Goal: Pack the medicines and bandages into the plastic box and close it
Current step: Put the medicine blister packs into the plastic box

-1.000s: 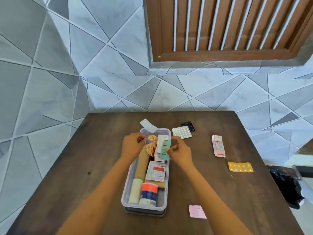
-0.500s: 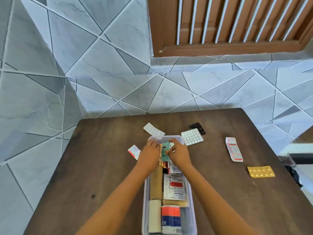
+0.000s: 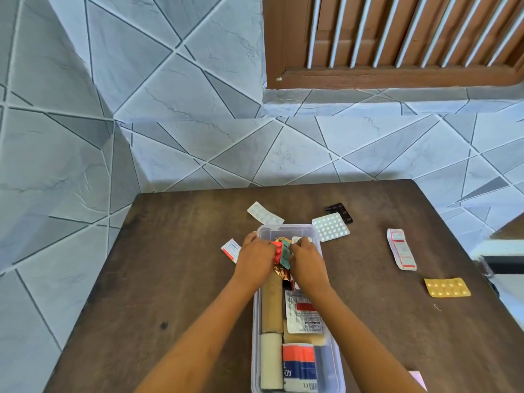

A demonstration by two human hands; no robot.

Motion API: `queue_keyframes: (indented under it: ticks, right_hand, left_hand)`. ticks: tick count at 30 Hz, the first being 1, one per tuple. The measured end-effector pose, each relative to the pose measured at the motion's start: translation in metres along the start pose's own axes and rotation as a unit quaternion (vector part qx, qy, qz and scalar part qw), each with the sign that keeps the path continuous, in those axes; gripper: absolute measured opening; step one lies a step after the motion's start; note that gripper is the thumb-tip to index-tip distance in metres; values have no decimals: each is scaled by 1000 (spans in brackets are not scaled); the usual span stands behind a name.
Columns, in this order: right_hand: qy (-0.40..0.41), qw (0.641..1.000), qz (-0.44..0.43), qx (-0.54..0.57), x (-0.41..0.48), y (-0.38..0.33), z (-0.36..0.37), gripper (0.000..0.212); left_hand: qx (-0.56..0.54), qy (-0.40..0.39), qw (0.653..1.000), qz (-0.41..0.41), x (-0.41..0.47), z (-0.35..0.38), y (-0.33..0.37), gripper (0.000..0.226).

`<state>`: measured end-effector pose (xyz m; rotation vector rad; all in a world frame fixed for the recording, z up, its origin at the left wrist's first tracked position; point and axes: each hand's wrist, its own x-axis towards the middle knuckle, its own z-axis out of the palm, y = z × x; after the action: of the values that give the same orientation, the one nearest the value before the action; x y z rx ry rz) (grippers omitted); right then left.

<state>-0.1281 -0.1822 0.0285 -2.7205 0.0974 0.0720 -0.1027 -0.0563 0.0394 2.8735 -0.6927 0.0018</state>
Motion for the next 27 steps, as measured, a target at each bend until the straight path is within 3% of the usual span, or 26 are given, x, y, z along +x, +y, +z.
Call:
queue_keyframes:
  ticks: [4, 7, 10, 12, 17, 22, 27]
  right_hand:
    - [123, 990, -15, 65, -1, 8, -21, 32]
    - [165, 979, 39, 115, 8, 23, -34, 34]
    - [141, 967, 142, 160, 22, 44, -32, 40]
    - [115, 961, 196, 157, 31, 59, -25, 44]
    - [70, 970, 215, 95, 54, 81, -13, 54]
    - [12, 967, 248, 59, 68, 95, -6, 54]
    - [33, 974, 222, 38, 69, 98, -4, 48]
  left_hand:
    - [-181, 141, 968, -104, -2, -12, -23, 25]
    - [-156, 43, 971, -176, 4, -13, -46, 31]
    - [-101, -118, 965, -212, 10, -5, -59, 54]
    - [-99, -167, 952, -239, 14, 1, -61, 68]
    - [-97, -199, 942, -252, 20, 14, -65, 77]
    - [-106, -165, 946, -259, 18, 20, -67, 70]
    - [-132, -118, 946, -272, 17, 20, -68, 51]
